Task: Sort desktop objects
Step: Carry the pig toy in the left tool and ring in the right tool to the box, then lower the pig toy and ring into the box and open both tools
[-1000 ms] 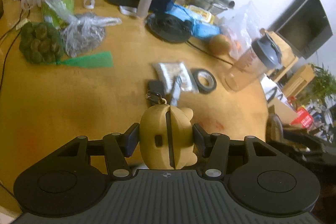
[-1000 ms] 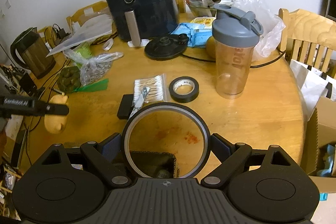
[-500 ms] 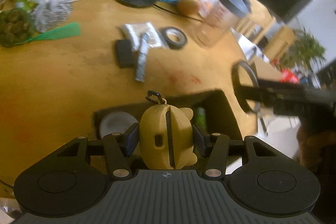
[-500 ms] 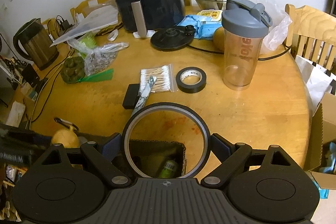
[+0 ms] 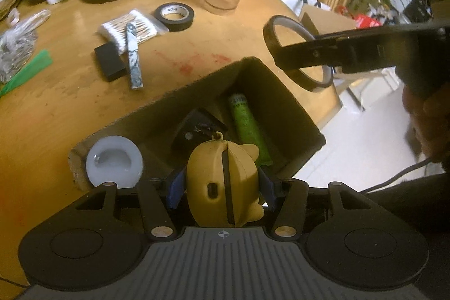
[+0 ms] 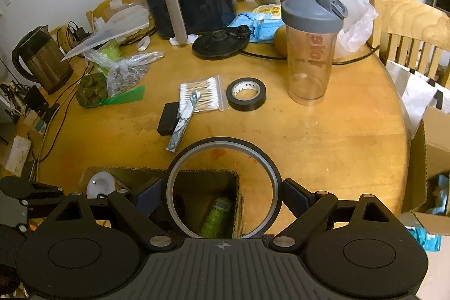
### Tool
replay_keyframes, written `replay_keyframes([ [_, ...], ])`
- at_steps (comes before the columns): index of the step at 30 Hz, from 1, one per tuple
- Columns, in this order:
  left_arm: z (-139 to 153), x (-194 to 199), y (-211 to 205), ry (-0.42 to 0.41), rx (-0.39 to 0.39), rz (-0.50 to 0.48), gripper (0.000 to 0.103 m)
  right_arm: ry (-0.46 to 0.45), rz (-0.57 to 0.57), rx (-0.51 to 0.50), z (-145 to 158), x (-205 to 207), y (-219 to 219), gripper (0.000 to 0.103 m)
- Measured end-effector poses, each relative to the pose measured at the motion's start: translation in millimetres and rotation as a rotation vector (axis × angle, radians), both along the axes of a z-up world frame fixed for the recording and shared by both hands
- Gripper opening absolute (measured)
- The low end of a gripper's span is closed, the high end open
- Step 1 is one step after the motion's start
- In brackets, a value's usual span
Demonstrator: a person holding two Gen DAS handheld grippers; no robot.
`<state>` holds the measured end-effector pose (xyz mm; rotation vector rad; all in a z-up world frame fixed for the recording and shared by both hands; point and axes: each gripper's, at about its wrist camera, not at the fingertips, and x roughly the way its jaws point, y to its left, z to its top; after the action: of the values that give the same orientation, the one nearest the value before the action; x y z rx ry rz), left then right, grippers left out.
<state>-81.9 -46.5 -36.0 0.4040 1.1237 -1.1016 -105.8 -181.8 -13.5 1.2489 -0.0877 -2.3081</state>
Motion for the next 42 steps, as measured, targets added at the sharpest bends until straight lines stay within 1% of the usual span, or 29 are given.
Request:
replay_keyframes([
  [3, 1.2, 0.6, 2.1, -0.002, -0.004, 0.019, 0.054, -0.006, -0.005, -0.003, -1.1, 1.2, 0.0, 0.091],
  [5, 4.1, 3.0, 5.2, 0.010, -0.026, 0.035, 0.054, -0.007, -0.009, -0.005, -1.2, 1.9, -0.5, 0.091],
  [7, 6.4, 6.6, 5.8, 0.020, -0.032, 0.057, 0.055, -0.009, -0.009, -0.007, -1.4, 1.6, -1.4, 0.091],
  [8, 7.4, 7.8, 6.9, 0.019, -0.034, 0.069, 0.057, -0.010, -0.008, -0.008, -1.7, 1.4, -2.1, 0.091],
  [9, 8.5, 9.0, 8.1, 0.019, -0.037, 0.079, 0.066, -0.010, -0.007, -0.008, -1.9, 2.0, -3.2, 0.091],
  [11, 11.0, 11.1, 10.6, 0.011, -0.048, 0.102, 0.069, -0.011, -0.005, -0.009, -2.2, 2.0, -4.9, 0.091],
  [24, 20.6, 26.5, 32.8, -0.005, -0.070, 0.239, 0.069, -0.017, 0.056, -0.012, -2.4, 0.1, -27.2, 0.091],
  [26, 21.2, 28.9, 37.0, -0.008, -0.069, 0.259, 0.069, -0.021, 0.051, -0.016, -2.7, -0.3, -32.1, 0.091],
  [32, 21.2, 33.3, 49.3, -0.009, -0.070, 0.316, 0.069, -0.037, 0.086, -0.013, -3.9, -1.7, -45.6, 0.091],
  [35, 21.2, 34.7, 54.6, -0.008, -0.070, 0.338, 0.069, -0.058, 0.103, 0.001, -7.1, -2.7, -51.3, 0.091],
  [37, 21.5, 35.2, 57.7, -0.007, -0.071, 0.350, 0.069, -0.076, 0.114, 0.030, -11.6, -3.7, -56.8, 0.092],
  [39, 21.5, 35.3, 60.9, -0.008, -0.072, 0.360, 0.069, -0.080, 0.106, 0.084, -15.3, -4.6, -62.7, 0.103],
  [42, 21.3, 36.0, 65.1, -0.007, -0.072, 0.380, 0.069, -0.078, 0.115, 0.087, -16.1, -6.6, -66.6, 0.103],
])
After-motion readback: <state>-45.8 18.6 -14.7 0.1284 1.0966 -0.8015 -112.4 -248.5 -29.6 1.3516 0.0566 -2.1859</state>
